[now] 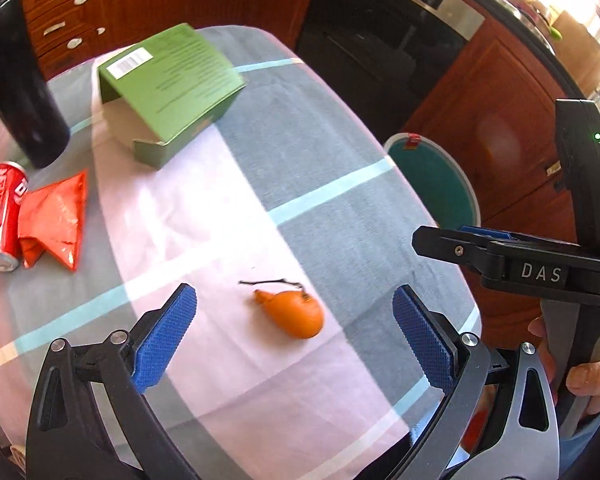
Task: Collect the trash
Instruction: 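Move both tools back over the table toward the tangerine, then grasp the orange tangerine with the right tool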
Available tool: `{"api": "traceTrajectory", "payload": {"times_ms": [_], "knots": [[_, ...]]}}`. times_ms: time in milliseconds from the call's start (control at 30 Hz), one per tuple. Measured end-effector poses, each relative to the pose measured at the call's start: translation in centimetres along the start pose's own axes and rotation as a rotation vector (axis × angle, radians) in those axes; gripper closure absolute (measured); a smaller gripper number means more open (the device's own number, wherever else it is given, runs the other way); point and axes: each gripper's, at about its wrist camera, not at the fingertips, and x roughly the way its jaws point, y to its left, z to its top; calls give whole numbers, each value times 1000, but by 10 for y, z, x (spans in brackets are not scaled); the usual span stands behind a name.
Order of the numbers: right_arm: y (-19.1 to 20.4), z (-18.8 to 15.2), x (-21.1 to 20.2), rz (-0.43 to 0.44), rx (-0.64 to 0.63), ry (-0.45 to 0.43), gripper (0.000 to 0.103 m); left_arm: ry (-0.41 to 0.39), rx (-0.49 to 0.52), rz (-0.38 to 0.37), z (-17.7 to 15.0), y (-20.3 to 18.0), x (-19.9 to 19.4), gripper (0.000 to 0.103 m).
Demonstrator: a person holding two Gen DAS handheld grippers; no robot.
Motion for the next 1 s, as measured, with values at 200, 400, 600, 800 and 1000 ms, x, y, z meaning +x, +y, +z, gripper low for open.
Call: {"api": "traceTrajectory", "payload": {"times_ms": [200, 400, 600, 800, 1000], "knots": [[56, -15, 17, 11, -85, 38, 25, -10, -83, 19, -20, 50, -14, 4], [90, -25, 36, 7, -136, 76, 24, -18, -125, 31, -34, 84, -25, 4], [104, -31, 54, -17, -148, 103, 39, -24, -146, 28, -42, 108, -32, 4], [109, -33, 67, -61, -142, 108, 50, -19, -140, 15, -45, 120, -33, 4], [130, -36, 66, -96, -189, 81, 78, -35, -144, 29, -45, 140, -40, 4]]}}
